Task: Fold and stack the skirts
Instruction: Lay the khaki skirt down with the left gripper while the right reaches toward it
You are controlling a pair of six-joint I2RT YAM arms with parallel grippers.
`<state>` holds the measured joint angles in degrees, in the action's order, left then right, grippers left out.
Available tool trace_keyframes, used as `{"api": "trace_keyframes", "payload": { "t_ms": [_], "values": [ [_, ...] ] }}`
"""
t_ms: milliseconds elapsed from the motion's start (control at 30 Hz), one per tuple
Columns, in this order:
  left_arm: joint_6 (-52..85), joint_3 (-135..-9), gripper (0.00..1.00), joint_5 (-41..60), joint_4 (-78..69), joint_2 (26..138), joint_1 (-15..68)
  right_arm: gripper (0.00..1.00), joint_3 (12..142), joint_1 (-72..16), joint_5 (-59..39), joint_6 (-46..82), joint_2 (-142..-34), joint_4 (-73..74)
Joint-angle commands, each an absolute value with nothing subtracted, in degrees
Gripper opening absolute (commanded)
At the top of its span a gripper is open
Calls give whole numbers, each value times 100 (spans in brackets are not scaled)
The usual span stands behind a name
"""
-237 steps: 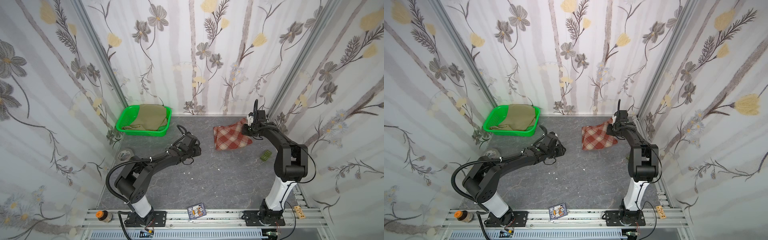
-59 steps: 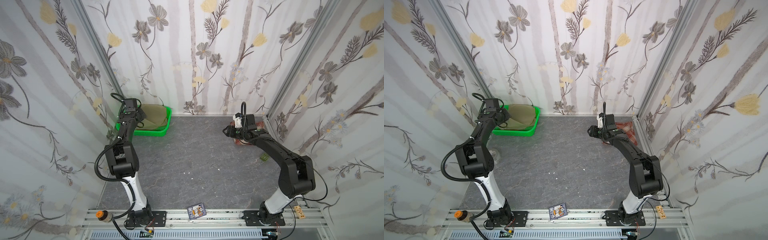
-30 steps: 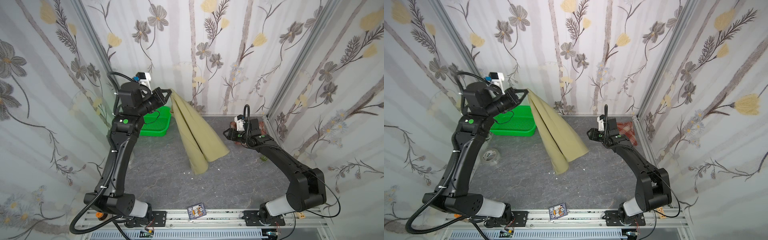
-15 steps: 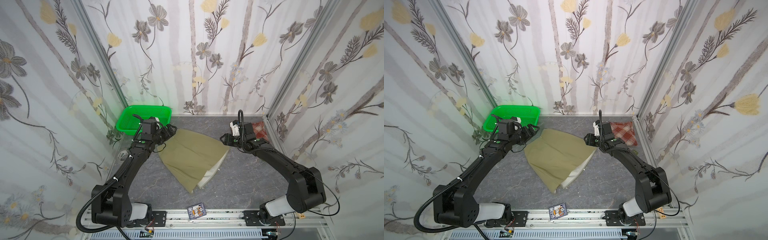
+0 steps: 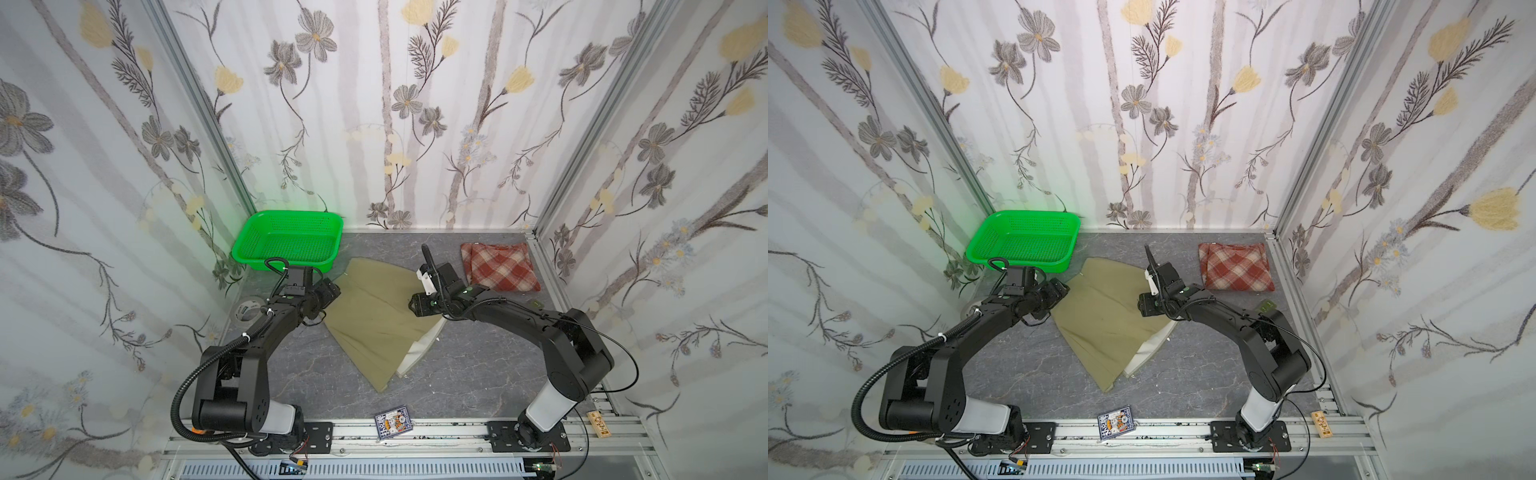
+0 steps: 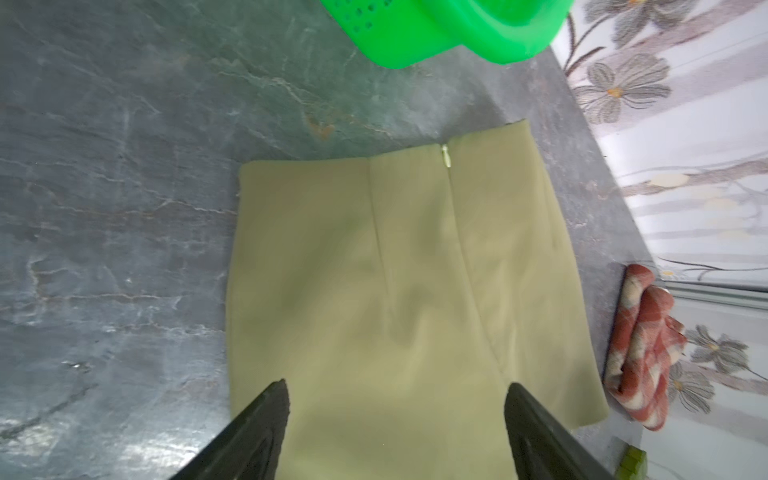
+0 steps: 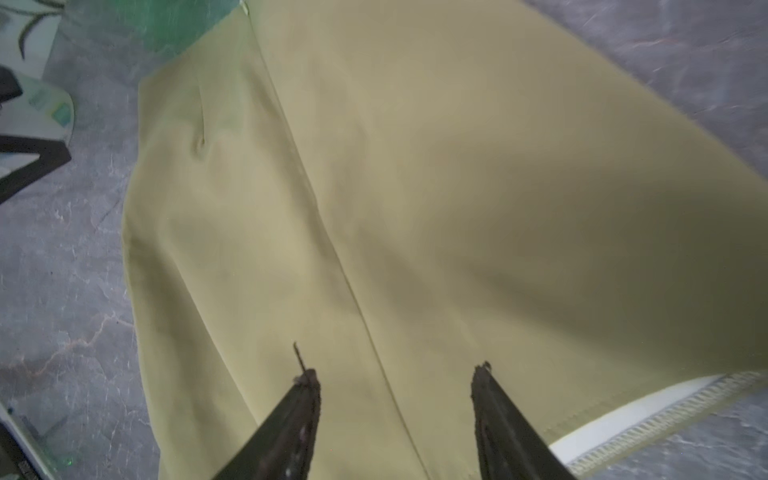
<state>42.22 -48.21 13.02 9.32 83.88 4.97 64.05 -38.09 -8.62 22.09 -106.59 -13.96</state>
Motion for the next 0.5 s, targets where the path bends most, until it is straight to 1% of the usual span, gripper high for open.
{"api": "trace_keyframes", "payload": {
  "t_ms": [0,33,100,233,467],
  "values": [
    [4051,-4982,83,713,874,8649,445,59,6412,-3950,-1019,2424,-10743,-1122],
    [3996,-5036,82,617,878,8789,410,59,6386,-3976,-1088,2479,-10757,-1051],
    [3955,-5135,77,519,879,9057,332,59,6387,-3985,-1107,2522,-10776,-1007],
    [3844,-5340,65,154,879,9428,299,59,6599,-3942,-861,2390,-10751,-1194],
    [3659,-5568,64,-199,888,9878,246,59,7122,-3847,-988,2285,-10828,-1424]
  ]
}}
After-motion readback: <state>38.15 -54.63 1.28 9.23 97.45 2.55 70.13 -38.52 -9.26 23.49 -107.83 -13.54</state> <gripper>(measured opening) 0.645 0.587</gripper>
